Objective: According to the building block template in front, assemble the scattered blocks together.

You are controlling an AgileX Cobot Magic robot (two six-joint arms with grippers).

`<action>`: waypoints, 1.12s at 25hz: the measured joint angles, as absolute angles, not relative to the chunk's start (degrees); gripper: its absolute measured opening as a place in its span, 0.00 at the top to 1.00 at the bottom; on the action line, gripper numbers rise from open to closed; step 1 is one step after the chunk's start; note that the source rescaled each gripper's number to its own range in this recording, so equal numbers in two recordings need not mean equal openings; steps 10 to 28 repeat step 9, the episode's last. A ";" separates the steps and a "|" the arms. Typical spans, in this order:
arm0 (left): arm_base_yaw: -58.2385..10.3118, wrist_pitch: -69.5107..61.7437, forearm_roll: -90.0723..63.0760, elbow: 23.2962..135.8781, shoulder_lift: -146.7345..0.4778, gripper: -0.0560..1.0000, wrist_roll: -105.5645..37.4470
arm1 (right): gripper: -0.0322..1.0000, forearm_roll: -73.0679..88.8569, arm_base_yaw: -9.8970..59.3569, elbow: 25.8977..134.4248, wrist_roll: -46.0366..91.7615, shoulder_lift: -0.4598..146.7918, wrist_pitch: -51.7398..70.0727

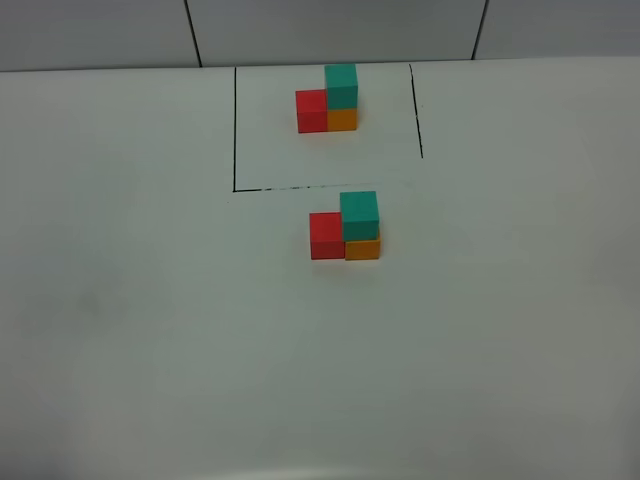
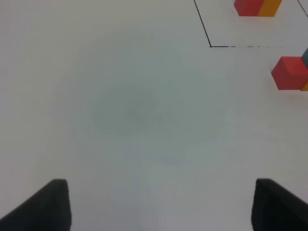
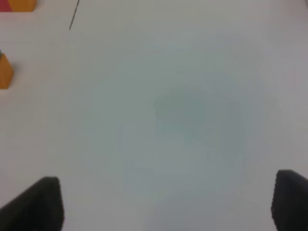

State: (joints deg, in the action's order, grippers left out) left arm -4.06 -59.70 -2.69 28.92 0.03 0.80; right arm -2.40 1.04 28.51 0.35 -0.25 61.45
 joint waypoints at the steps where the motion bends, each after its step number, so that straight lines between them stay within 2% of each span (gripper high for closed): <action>1: -4.06 -59.70 -2.69 28.92 0.03 0.32 0.80 | 0.24 -2.40 1.04 28.51 0.35 -0.25 61.45; 28: -4.06 -59.70 -2.69 28.92 0.03 0.32 0.80 | 0.24 -2.40 1.04 28.51 0.35 -0.25 61.45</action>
